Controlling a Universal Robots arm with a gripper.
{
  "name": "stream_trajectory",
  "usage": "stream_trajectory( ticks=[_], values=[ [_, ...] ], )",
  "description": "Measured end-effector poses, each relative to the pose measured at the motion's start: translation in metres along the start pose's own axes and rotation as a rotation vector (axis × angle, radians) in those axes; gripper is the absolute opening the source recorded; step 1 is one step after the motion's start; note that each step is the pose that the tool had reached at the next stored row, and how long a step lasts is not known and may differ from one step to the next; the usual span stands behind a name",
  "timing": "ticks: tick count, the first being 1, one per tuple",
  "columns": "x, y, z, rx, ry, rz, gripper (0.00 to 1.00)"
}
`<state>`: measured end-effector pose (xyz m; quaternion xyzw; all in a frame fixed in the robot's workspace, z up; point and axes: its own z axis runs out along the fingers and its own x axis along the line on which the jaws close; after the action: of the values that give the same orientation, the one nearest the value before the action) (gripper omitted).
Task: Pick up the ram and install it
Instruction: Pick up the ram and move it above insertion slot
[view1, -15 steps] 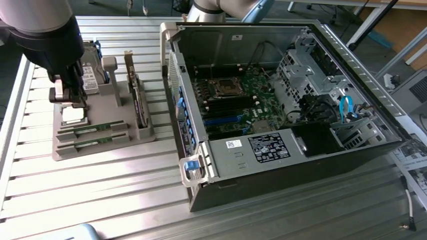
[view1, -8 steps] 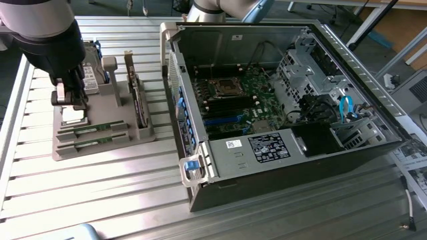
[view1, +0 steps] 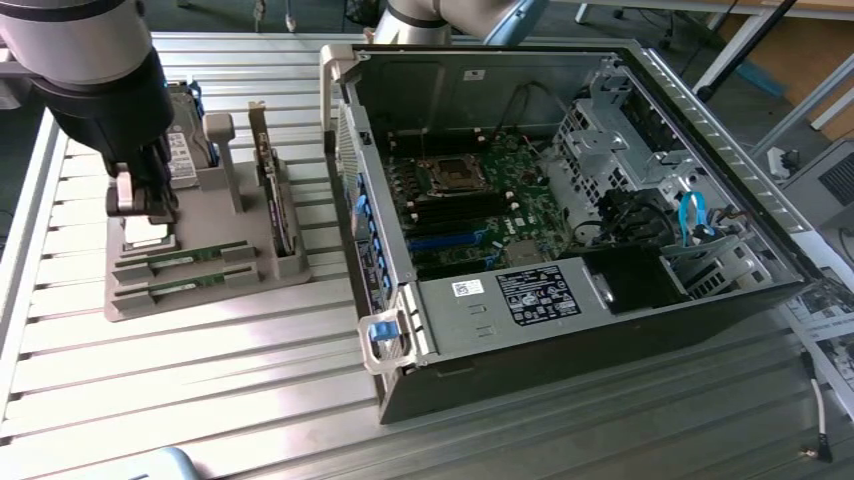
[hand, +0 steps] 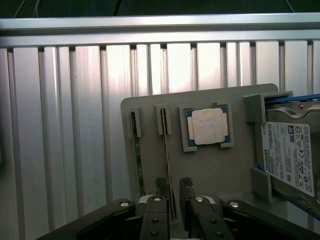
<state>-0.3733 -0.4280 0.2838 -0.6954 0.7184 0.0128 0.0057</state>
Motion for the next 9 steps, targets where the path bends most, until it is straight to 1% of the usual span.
stream_trajectory(
  ticks=[5,9],
  values=[
    [0.0,0.0,0.0001,0.0001,0.0,0.0,0.24],
    [0.0022,-0.0001,0.0,0.0,-0.0001,0.0,0.24]
  ],
)
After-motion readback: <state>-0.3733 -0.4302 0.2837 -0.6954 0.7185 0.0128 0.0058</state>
